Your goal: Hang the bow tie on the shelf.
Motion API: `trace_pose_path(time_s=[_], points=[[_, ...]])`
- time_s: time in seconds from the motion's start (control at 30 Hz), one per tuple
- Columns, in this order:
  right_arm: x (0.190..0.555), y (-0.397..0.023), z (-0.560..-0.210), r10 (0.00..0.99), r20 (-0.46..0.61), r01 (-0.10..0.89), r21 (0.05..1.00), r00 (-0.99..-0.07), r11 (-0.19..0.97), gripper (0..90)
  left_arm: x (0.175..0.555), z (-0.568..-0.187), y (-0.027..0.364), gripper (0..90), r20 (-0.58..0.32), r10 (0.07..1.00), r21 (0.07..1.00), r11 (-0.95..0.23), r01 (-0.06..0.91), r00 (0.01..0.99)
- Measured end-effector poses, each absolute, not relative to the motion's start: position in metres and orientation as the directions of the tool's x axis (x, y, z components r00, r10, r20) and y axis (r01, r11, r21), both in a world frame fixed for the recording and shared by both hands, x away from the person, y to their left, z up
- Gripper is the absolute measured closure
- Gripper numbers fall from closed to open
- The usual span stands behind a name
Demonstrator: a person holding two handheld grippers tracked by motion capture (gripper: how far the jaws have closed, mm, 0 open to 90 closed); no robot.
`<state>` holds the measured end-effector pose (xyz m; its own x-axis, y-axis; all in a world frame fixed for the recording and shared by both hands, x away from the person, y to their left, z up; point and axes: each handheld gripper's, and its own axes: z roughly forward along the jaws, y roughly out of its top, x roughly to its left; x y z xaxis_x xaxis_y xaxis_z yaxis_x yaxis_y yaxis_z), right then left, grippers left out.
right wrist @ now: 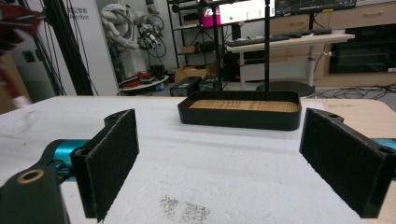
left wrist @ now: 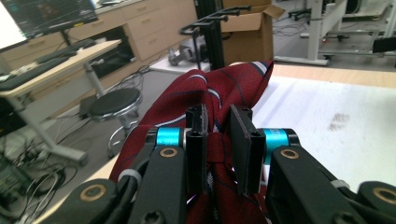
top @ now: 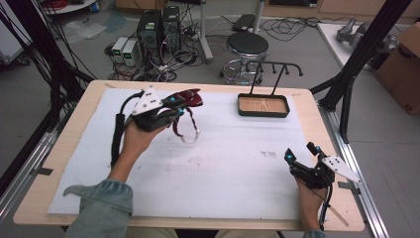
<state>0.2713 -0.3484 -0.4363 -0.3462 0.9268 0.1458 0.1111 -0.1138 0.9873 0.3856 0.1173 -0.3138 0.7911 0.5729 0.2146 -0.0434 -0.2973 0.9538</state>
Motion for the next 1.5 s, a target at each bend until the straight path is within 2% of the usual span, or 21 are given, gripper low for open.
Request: trace_pose_path(time_s=[0.2, 0.63, 0.9, 1.13, 1.5], points=[[0.271, -0.349, -0.436, 0.925, 0.147, 0.111, 0.987, -0.35, -0.114, 10.8, 0.415, -0.311, 0.074, 76.7, 0.223, 0.534, 0.951, -0.302, -0.063, 0.816], [0.272, -0.348, -0.437, 0.92, 0.148, 0.11, 0.987, -0.362, -0.115, 10.8, 0.471, -0.291, 0.01, 76.7, 0.265, 0.475, 0.942, -0.312, -0.121, 0.839], [0.272, -0.348, -0.437, 0.916, 0.155, 0.112, 0.986, -0.371, -0.121, 10.9, 0.496, -0.292, -0.013, 76.8, 0.283, 0.492, 0.941, -0.308, -0.14, 0.823], [0.272, -0.348, -0.437, 0.915, 0.157, 0.116, 0.986, -0.372, -0.122, 10.8, 0.514, -0.307, -0.019, 76.8, 0.249, 0.521, 0.958, -0.258, -0.127, 0.817], [0.273, -0.348, -0.437, 0.914, 0.158, 0.116, 0.986, -0.375, -0.123, 10.8, 0.516, -0.301, -0.022, 77.0, 0.247, 0.541, 0.964, -0.219, -0.15, 0.804]])
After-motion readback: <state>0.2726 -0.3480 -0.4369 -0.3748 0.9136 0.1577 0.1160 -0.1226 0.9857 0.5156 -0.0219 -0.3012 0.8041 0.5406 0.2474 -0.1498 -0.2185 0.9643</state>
